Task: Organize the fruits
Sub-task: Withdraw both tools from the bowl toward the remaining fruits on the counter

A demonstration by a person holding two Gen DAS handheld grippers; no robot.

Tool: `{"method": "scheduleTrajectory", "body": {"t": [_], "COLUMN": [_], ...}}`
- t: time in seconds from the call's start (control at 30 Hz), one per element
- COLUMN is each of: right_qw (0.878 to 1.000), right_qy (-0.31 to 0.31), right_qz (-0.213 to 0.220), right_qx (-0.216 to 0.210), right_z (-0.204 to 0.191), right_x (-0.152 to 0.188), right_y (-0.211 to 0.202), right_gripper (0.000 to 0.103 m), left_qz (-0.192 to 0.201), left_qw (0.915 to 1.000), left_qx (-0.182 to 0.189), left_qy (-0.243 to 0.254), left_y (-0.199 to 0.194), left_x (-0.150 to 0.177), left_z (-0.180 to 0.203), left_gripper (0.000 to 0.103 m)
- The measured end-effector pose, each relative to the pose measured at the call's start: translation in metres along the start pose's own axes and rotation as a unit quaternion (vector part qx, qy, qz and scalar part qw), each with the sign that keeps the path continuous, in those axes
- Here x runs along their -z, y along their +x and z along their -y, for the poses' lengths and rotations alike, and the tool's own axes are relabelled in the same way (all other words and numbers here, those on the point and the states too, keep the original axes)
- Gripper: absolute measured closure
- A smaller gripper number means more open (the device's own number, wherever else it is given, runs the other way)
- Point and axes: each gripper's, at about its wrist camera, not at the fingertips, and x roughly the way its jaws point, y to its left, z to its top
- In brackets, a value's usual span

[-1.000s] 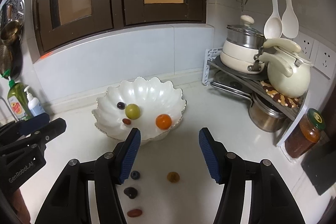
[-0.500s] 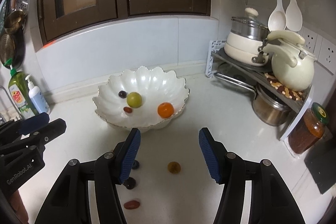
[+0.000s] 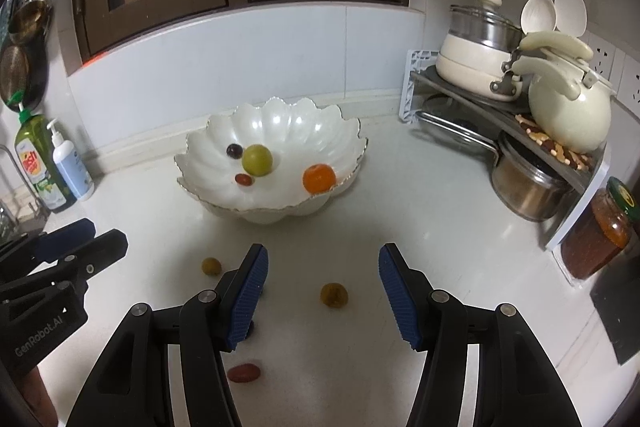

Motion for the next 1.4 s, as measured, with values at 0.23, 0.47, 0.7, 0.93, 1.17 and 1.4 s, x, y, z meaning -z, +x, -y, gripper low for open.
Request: {"method": "scheduleTrajectory", "body": {"t": [0.23,0.47,0.7,0.93,1.17,1.4], "right_qw": [1.0,0.999,0.997,0.996,0.995,0.995], "right_qy": [0.006,0.007,0.01,0.012,0.013,0.014], "right_qz": [-0.025,-0.047,-0.073,-0.086,-0.094,-0.099], "right_qx": [-0.005,-0.006,-0.008,-0.008,-0.006,-0.005], "right_z": [0.003,0.005,0.007,0.01,0.011,0.012], "right_x": [0.013,0.023,0.03,0.034,0.037,0.04], "right_y": [0.015,0.031,0.052,0.064,0.077,0.085], "right_gripper": [0.044,0.044,0.044,0.044,0.044,0.044], "left_qz": [-0.02,-0.044,-0.071,-0.082,-0.091,-0.082], "left_qw": [0.9998,0.999,0.9974,0.9966,0.9957,0.9964], "left_qx": [-0.005,-0.01,-0.005,-0.01,-0.013,-0.011], "left_qy": [0.001,-0.002,-0.006,-0.002,0.01,0.013], "left_y": [0.015,0.033,0.054,0.067,0.079,0.084], "left_x": [0.014,0.025,0.033,0.039,0.047,0.051], "left_z": [0.0,-0.001,-0.003,-0.002,0.002,0.003], "left_gripper": [0.06,0.06,0.06,0.061,0.061,0.061]}}
